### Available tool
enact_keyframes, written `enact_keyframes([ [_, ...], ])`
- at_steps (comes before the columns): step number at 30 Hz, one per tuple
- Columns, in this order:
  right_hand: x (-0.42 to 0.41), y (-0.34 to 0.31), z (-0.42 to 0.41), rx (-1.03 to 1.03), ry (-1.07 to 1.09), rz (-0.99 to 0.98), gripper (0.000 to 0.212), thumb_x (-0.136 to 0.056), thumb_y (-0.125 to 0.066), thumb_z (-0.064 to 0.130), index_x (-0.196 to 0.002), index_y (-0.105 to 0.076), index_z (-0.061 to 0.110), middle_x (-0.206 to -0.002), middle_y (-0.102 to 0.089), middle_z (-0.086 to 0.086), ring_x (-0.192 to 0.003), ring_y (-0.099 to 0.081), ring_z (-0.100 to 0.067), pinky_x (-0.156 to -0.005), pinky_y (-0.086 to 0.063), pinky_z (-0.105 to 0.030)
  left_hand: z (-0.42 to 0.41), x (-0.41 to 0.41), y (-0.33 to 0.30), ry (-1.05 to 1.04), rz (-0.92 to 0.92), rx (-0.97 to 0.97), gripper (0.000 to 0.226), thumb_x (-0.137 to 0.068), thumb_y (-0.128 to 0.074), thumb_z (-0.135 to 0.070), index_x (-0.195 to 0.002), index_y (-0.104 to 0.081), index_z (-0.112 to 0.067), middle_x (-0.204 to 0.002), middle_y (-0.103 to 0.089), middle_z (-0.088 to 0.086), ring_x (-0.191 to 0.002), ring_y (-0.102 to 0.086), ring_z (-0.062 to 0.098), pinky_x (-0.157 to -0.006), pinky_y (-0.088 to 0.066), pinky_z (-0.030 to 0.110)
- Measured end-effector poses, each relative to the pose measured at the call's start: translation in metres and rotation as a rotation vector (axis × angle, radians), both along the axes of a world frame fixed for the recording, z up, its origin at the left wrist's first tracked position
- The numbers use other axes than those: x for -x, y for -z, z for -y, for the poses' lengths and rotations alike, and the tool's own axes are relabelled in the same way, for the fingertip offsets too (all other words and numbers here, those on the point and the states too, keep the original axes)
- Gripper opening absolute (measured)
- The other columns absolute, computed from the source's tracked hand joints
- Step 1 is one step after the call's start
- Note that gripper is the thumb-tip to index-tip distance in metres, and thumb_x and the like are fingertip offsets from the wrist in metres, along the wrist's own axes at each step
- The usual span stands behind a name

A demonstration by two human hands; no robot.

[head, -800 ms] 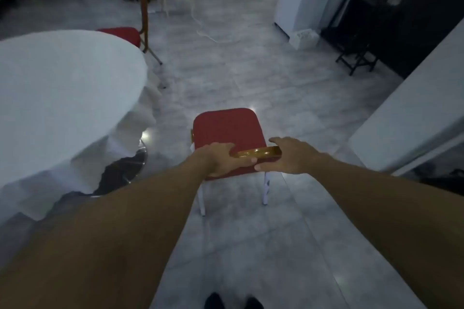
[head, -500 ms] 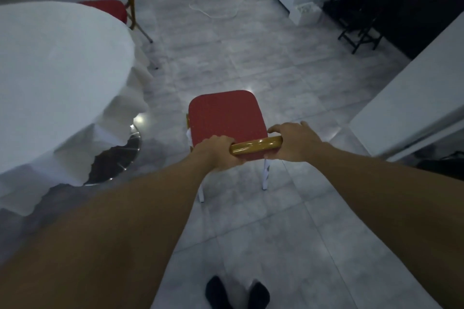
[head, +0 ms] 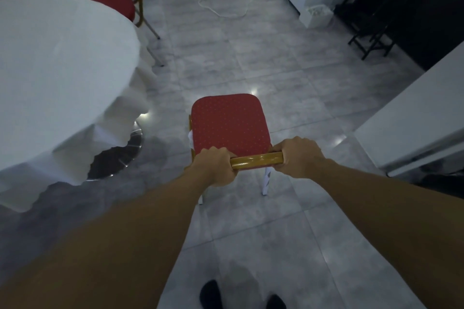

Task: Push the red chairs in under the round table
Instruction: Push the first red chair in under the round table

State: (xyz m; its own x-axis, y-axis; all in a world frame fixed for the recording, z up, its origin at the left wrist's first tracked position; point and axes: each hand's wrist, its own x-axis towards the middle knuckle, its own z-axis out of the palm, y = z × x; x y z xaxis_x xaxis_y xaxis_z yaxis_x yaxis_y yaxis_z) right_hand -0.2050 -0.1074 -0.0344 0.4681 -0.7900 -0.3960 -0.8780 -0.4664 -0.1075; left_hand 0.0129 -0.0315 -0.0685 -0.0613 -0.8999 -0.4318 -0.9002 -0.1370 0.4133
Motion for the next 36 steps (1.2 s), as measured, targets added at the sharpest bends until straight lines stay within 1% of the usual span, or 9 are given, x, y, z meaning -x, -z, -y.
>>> enact_keyframes([
  [3, 0.003, 0.002, 0.005, -0.015, -0.036, 0.020, 0.022, -0.091, -0.070, 0.037, -0.112, -0.077, 0.036, -0.088, -0.074, 0.005, -0.077, -0.069, -0.019, -0.075, -0.055, -0.031, 0.001, 0.003, 0.000, -0.015, 0.024, -0.017, 0.016, -0.090, -0.058, -0.037, -0.093, -0.072, -0.029, -0.084, -0.071, -0.004, -0.081, -0.070, 0.024, -0.082, -0.060, 0.042],
  [6, 0.006, 0.003, 0.015, -0.022, -0.104, 0.025, 0.020, -0.090, -0.069, 0.034, -0.108, -0.078, 0.033, -0.087, -0.074, 0.003, -0.078, -0.070, -0.021, -0.076, -0.057, -0.032, 0.003, 0.007, -0.001, -0.048, 0.056, -0.004, 0.014, -0.091, -0.060, -0.037, -0.094, -0.073, -0.034, -0.085, -0.070, -0.004, -0.083, -0.069, 0.023, -0.077, -0.055, 0.036],
  [11, 0.015, 0.004, 0.048, -0.063, -0.242, 0.037, 0.016, -0.091, -0.067, 0.032, -0.104, -0.076, 0.031, -0.088, -0.072, 0.001, -0.081, -0.070, -0.023, -0.082, -0.060, -0.038, 0.010, 0.029, -0.008, -0.169, 0.055, -0.036, 0.008, -0.092, -0.060, -0.039, -0.088, -0.068, -0.040, -0.082, -0.068, -0.006, -0.083, -0.070, 0.022, -0.080, -0.058, 0.035],
  [14, 0.023, 0.005, 0.075, -0.051, -0.331, 0.037, 0.017, -0.092, -0.067, 0.031, -0.106, -0.075, 0.033, -0.088, -0.072, 0.002, -0.081, -0.069, -0.022, -0.084, -0.060, -0.039, 0.017, 0.048, -0.008, -0.267, 0.045, -0.029, 0.017, -0.090, -0.061, -0.038, -0.074, -0.061, -0.040, -0.080, -0.067, -0.004, -0.085, -0.070, 0.024, -0.084, -0.059, 0.040],
  [19, 0.028, 0.009, 0.115, -0.042, -0.477, 0.035, 0.015, -0.092, -0.066, 0.032, -0.104, -0.075, 0.035, -0.083, -0.070, 0.006, -0.074, -0.067, -0.017, -0.077, -0.060, -0.036, 0.029, 0.077, -0.008, -0.400, 0.061, -0.020, 0.016, -0.093, -0.061, -0.035, -0.098, -0.076, -0.033, -0.080, -0.067, -0.005, -0.083, -0.069, 0.021, -0.082, -0.056, 0.035],
  [22, 0.026, 0.009, 0.136, -0.040, -0.568, 0.049, 0.012, -0.092, -0.067, 0.032, -0.103, -0.074, 0.033, -0.084, -0.070, 0.006, -0.075, -0.067, -0.016, -0.073, -0.058, -0.033, 0.038, 0.087, -0.005, -0.460, 0.082, -0.015, 0.014, -0.093, -0.059, -0.038, -0.084, -0.070, -0.038, -0.073, -0.061, -0.011, -0.081, -0.068, 0.020, -0.086, -0.055, 0.038],
  [24, 0.021, 0.008, 0.149, -0.045, -0.621, 0.054, 0.011, -0.093, -0.066, 0.031, -0.101, -0.073, 0.034, -0.084, -0.070, 0.006, -0.076, -0.067, -0.017, -0.072, -0.055, -0.031, 0.044, 0.088, -0.002, -0.515, 0.078, -0.016, 0.016, -0.093, -0.058, -0.041, -0.080, -0.065, -0.037, -0.078, -0.066, -0.009, -0.083, -0.068, 0.020, -0.089, -0.056, 0.041],
  [29, 0.008, 0.008, 0.179, -0.051, -0.734, 0.043, 0.009, -0.093, -0.063, 0.031, -0.092, -0.071, 0.035, -0.080, -0.069, 0.009, -0.072, -0.066, -0.016, -0.072, -0.058, -0.034, 0.060, 0.091, -0.001, -0.621, 0.005, -0.059, 0.020, -0.088, -0.055, -0.044, -0.092, -0.073, -0.035, -0.088, -0.073, -0.006, -0.084, -0.069, 0.019, -0.085, -0.059, 0.041],
  [36, -0.010, 0.008, 0.232, -0.039, -0.927, 0.036, 0.019, -0.095, -0.059, 0.031, -0.103, -0.075, 0.038, -0.088, -0.072, 0.009, -0.075, -0.066, -0.015, -0.071, -0.057, -0.033, 0.092, 0.104, -0.003, -0.780, 0.015, -0.054, 0.026, -0.087, -0.053, -0.047, -0.102, -0.074, -0.042, -0.092, -0.074, -0.007, -0.087, -0.068, 0.021, -0.078, -0.052, 0.034],
])
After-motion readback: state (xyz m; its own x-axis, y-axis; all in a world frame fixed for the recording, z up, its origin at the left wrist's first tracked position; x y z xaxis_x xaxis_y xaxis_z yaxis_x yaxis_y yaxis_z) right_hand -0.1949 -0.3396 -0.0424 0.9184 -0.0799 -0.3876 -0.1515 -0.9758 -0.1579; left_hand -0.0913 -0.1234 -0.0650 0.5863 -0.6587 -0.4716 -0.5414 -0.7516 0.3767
